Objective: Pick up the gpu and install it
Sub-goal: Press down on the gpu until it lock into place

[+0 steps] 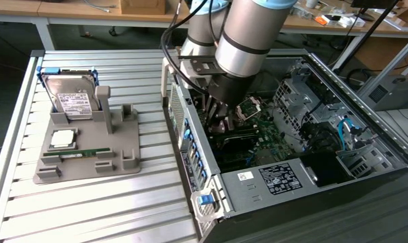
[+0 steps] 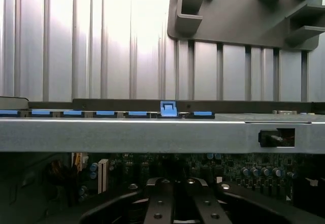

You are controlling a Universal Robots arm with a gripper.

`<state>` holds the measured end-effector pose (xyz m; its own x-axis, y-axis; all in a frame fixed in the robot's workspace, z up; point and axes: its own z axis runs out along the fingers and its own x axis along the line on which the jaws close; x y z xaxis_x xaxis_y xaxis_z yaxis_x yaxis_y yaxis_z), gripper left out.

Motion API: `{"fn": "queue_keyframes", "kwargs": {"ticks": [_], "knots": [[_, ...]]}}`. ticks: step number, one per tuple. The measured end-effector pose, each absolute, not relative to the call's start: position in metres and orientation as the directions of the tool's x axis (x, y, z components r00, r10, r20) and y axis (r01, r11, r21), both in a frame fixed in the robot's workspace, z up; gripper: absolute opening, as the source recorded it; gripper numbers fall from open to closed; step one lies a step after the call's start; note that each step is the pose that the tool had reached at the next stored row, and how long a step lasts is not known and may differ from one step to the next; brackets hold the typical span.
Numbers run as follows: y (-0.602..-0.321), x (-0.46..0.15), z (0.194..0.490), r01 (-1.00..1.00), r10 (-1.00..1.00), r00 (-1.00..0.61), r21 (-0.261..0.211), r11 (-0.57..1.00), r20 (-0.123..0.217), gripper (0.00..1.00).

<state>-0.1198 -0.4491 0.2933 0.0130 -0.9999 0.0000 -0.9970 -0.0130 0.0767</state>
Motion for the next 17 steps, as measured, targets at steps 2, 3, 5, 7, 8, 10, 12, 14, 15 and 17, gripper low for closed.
{"fn": "queue_keyframes", "kwargs": {"ticks": [2, 3, 5, 7, 8, 10, 12, 14, 15, 17], "knots": [[-0.449, -0.121, 0.293, -0.997, -1.0, 0.013, 0.077, -0.013, 0.0, 0.11], [-0.449, -0.121, 0.293, -0.997, -1.0, 0.013, 0.077, -0.013, 0.0, 0.11], [-0.449, -0.122, 0.293, -0.997, -1.0, 0.013, 0.076, -0.013, 0.0, 0.11], [-0.449, -0.124, 0.293, -0.997, -1.0, 0.013, 0.076, -0.013, 0.0, 0.11], [-0.449, -0.126, 0.293, -0.997, -1.0, 0.013, 0.076, -0.013, 0.0, 0.11], [-0.449, -0.128, 0.293, -0.997, -1.0, 0.013, 0.075, -0.013, 0.0, 0.11], [-0.449, -0.129, 0.293, -0.997, -1.0, 0.013, 0.075, -0.013, 0.0, 0.11], [-0.449, -0.131, 0.293, -0.997, -1.0, 0.013, 0.075, -0.013, 0.0, 0.11], [-0.449, -0.132, 0.293, -0.997, -1.0, 0.013, 0.075, -0.013, 0.0, 0.11], [-0.449, -0.133, 0.293, -0.997, -1.0, 0.013, 0.074, -0.013, 0.0, 0.11]]}}
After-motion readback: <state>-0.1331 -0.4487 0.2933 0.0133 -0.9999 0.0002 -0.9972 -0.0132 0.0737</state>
